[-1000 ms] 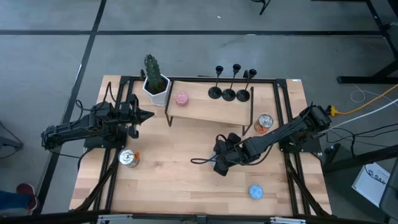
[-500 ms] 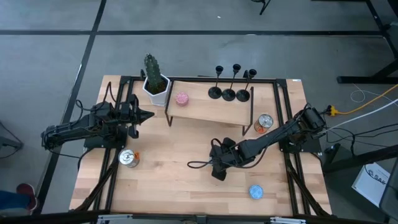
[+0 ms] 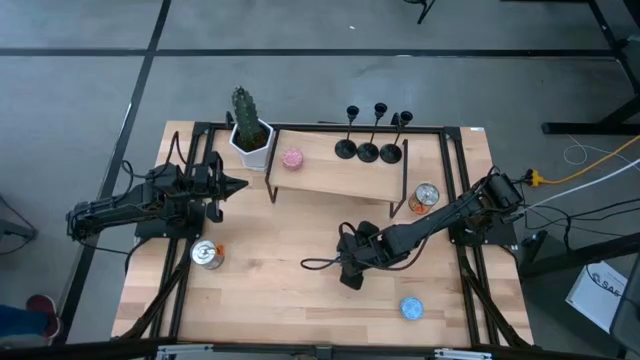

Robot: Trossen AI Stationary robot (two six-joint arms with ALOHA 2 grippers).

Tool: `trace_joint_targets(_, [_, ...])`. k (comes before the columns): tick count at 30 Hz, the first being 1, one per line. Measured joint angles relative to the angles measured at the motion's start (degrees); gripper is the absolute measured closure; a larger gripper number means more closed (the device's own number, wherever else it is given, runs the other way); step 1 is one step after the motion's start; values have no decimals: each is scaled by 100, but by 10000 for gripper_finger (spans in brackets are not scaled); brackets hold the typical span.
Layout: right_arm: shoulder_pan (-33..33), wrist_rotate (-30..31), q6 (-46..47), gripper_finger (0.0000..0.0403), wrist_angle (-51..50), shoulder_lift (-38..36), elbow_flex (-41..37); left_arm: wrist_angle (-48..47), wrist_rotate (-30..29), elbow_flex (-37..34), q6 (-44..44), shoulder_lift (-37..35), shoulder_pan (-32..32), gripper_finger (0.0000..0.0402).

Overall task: Pick & Place candle stick holders
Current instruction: Put the blue scented candle on the shelf

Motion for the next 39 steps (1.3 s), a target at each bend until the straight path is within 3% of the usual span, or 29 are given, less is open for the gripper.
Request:
trace_joint_targets(8, [-2,97,-760,98,42,0,0,2,1,0,0,0,-1,396])
trace_joint_targets(18, [-16,98,-753,96,349,0,0,2,1,0,-2,0,0,396])
trace_joint_targets(30, [-177,49,-290,16,340,0,0,2,1,0,-2,0,0,396])
trace_joint_targets(39, [-81,35,-290,7,240,0,0,2,1,0,0,0,1,396])
